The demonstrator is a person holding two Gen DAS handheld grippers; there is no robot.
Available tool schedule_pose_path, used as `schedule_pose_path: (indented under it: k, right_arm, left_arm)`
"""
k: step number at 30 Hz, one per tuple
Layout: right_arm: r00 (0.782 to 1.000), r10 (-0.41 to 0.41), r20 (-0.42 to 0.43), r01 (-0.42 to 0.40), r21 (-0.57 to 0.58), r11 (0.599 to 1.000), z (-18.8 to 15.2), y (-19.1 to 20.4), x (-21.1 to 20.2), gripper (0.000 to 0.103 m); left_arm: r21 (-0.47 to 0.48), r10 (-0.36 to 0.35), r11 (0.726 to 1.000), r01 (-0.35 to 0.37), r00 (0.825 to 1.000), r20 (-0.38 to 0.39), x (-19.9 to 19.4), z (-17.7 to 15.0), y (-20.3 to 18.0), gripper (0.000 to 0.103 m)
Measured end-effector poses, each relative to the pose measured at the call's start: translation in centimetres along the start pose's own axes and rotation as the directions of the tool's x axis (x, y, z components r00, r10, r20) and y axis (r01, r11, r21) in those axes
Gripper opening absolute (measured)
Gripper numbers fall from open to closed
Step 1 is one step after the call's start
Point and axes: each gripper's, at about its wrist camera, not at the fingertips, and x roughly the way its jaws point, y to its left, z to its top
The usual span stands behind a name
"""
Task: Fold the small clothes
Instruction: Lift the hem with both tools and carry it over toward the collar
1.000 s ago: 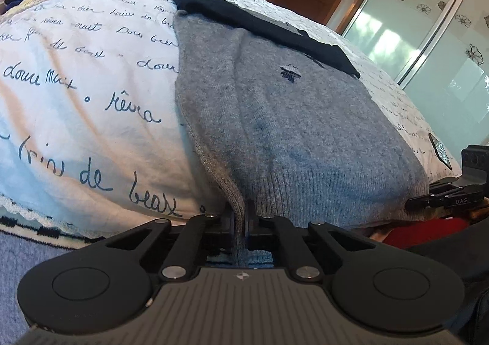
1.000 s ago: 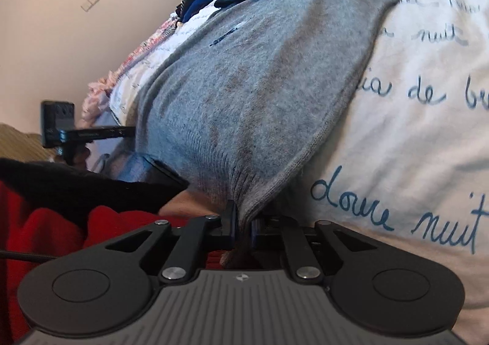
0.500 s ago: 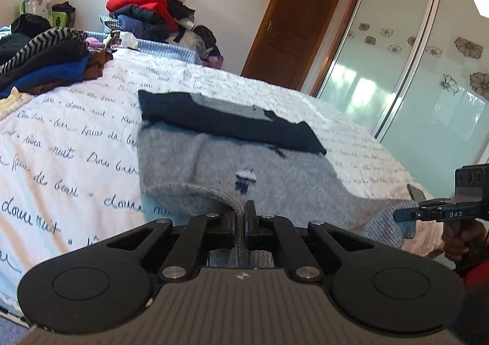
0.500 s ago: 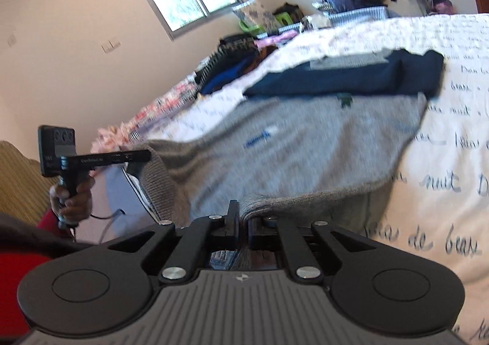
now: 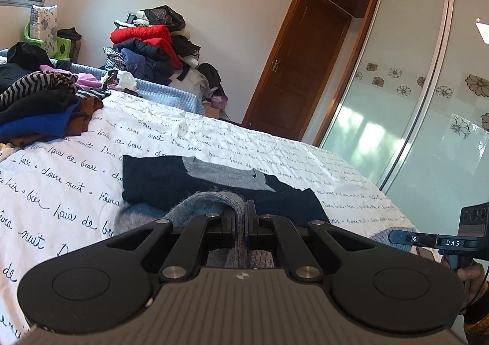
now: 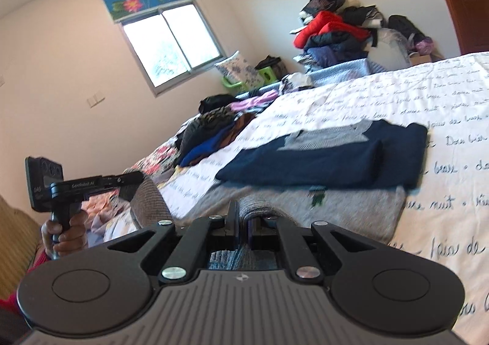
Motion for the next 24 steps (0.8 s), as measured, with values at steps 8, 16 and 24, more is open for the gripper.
schedule_pose_path:
  k: [8,16,24]
  right_arm:
    - [0.993,-0.081,0.091,0.071,0.106,0.992,2.7,-4.2,1.9,0.006]
    - [0.979,-0.155,0.136,0.127,0.197,0.972,4.7,-8.3,5.1,0.006]
    - [0.972,-0.191,0.136,0.139,0.321,0.937,6.5,-13.4,8.4,0.006]
  left_arm:
    - [-0.023,0.075,0.997,-0.075,0.997,0.021,4.0,4.1,0.6,0.006]
    - [0.004,0.195,0.981,-0.195,0.980,0.038,9.6,8.2,1.3,0.006]
    - [0.012,0.268,0.963,-0.268,0.964,0.005,15.4,10.3,2.8,0.006]
